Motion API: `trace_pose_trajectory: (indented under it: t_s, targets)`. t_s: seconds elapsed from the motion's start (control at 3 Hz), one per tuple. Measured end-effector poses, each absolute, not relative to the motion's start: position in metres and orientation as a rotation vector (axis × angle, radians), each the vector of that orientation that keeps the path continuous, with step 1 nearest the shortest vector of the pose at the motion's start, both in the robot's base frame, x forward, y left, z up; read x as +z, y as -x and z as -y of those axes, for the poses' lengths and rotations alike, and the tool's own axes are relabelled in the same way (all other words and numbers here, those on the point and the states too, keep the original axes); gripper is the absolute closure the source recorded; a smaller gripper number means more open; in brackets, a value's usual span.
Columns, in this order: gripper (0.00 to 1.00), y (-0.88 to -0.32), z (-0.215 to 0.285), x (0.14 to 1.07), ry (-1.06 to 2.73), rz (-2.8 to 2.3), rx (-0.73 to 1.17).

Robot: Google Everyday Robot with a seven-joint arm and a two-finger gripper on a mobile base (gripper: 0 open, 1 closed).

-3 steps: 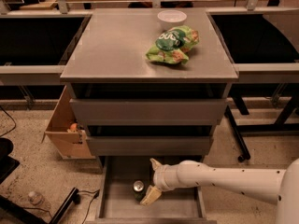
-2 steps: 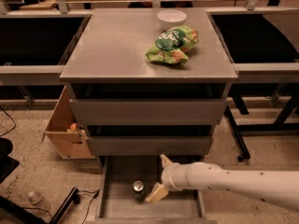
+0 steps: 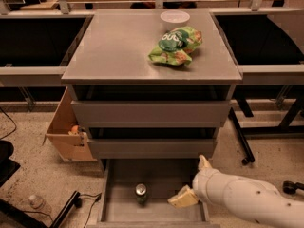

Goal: Place green can into bottom drawer

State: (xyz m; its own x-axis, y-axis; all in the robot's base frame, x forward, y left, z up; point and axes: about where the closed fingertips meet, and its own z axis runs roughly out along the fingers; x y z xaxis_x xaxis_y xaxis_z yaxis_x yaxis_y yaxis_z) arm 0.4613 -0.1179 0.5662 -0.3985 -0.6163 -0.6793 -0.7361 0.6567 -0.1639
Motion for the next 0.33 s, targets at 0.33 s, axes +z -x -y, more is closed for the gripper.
trace_pose_trajectory:
  t_s: [0.33]
  targets:
    - [0.0, -0.4306, 0.1574, 0.5806, 1.014, -2.248, 0.095]
